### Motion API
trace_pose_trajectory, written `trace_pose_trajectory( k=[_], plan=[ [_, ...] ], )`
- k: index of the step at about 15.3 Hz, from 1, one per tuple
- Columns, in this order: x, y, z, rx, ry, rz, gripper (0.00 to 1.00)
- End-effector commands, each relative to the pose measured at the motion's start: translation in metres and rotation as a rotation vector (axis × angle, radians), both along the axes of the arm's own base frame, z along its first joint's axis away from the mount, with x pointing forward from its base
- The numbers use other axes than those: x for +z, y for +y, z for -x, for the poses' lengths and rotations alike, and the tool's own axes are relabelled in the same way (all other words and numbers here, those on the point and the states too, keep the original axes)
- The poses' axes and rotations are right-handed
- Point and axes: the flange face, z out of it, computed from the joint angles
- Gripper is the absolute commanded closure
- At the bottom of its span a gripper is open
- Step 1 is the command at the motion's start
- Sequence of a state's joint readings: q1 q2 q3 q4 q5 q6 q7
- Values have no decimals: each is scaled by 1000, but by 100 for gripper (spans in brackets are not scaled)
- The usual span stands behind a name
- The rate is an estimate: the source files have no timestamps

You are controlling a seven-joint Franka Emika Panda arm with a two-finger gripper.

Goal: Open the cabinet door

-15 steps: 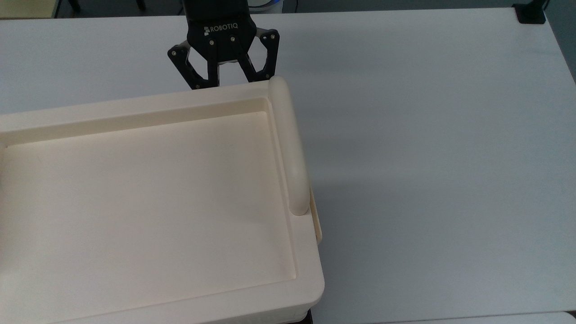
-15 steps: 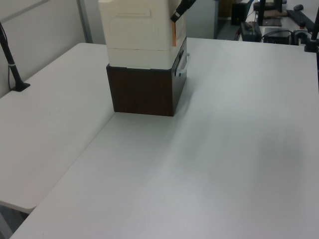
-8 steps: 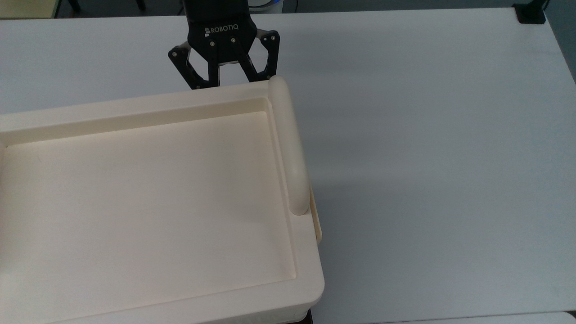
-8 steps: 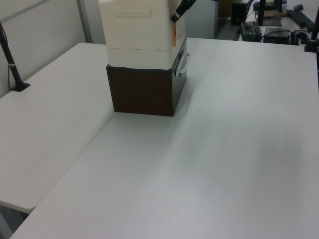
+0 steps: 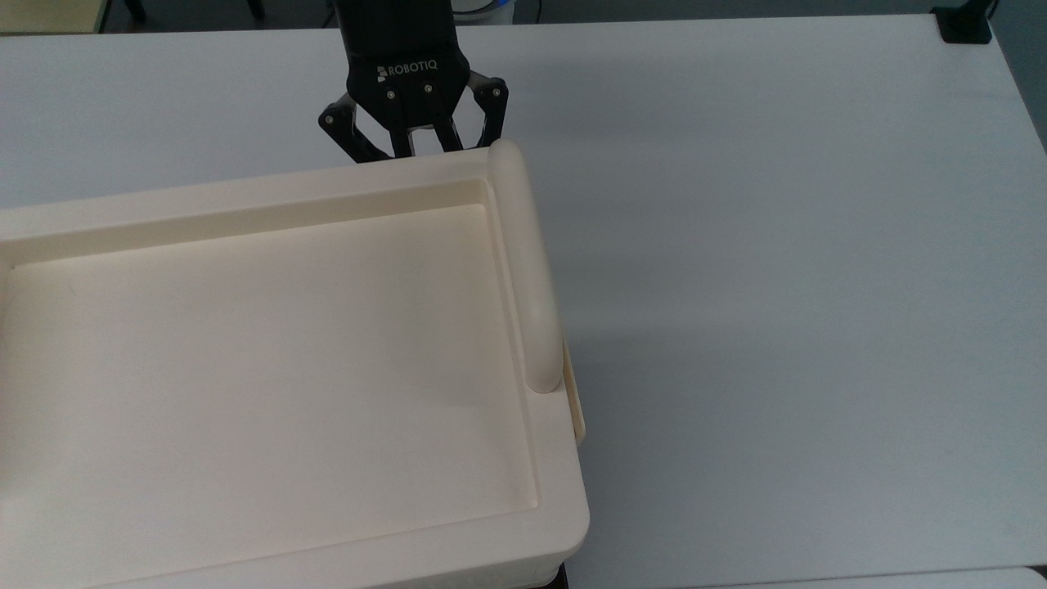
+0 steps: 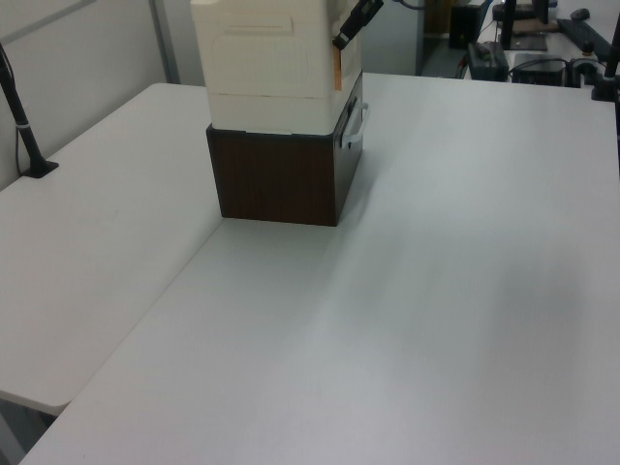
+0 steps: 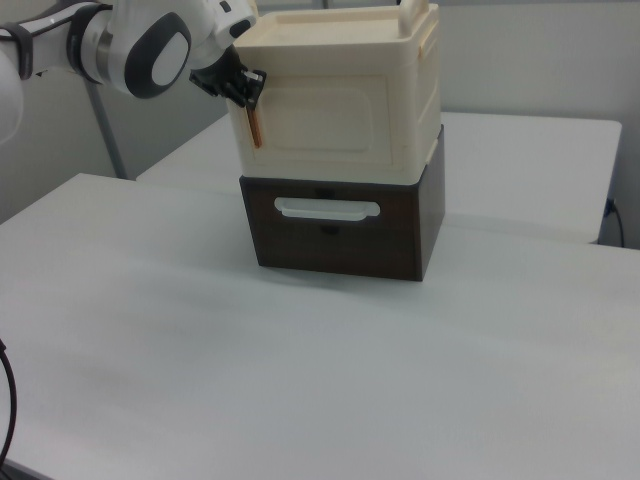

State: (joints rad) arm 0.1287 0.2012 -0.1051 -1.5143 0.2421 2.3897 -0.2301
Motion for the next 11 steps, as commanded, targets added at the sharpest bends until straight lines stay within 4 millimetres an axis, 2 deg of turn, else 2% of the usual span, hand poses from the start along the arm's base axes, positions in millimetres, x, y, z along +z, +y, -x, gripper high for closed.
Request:
trace_pose_trajectory(
  k=[1,7,11],
  plan=[
    [-15,-3,-10,-18,-16,10,100],
    [-14,-24,7,-34,47,4,100],
    [0,-40,25,-17,114,9,100]
  ],
)
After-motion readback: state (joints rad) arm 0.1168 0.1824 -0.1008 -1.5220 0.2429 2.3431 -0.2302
